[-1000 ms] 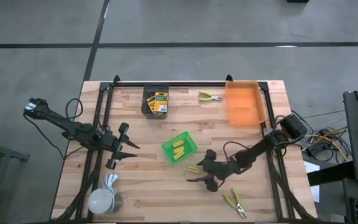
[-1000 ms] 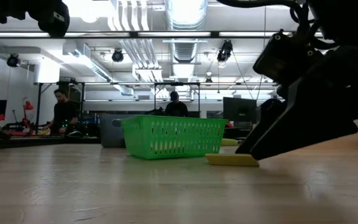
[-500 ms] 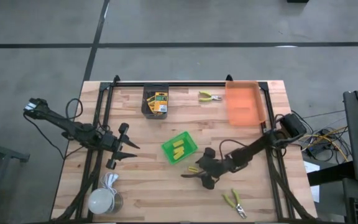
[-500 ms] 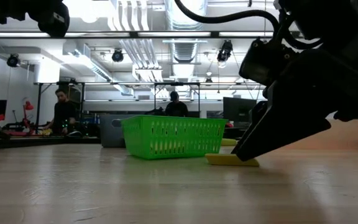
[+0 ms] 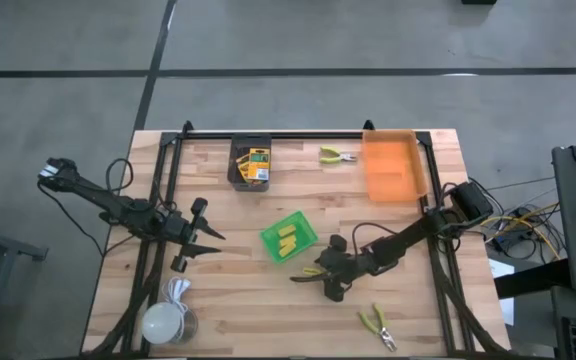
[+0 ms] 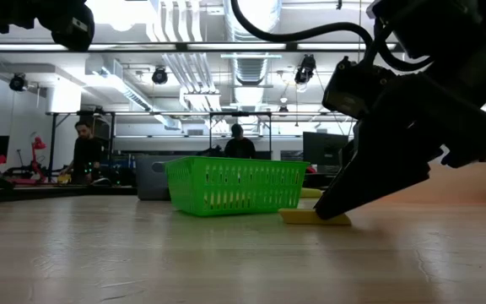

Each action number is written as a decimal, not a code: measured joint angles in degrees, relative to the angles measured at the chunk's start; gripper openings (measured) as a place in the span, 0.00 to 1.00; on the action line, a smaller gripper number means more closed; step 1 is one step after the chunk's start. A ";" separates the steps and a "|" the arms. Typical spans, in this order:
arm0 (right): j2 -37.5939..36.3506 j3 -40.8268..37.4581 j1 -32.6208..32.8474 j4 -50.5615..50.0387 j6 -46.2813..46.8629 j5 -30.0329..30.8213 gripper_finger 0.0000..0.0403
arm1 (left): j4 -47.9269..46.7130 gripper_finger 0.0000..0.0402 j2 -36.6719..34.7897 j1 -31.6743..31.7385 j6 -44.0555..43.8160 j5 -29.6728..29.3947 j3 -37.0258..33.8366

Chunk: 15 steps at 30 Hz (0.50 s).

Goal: Pick & Place School Supplies
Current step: Put the yellow eraser into the green bin

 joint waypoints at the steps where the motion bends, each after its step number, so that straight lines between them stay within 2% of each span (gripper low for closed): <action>1: 0.00 -0.02 0.00 -0.07 -0.41 -0.02 0.53 | 0.00 0.37 0.00 0.02 0.00 0.00 0.00; 15: 0.09 -0.02 0.00 -0.82 -2.02 -0.13 0.36 | 0.04 0.37 -0.02 0.00 0.00 0.00 0.00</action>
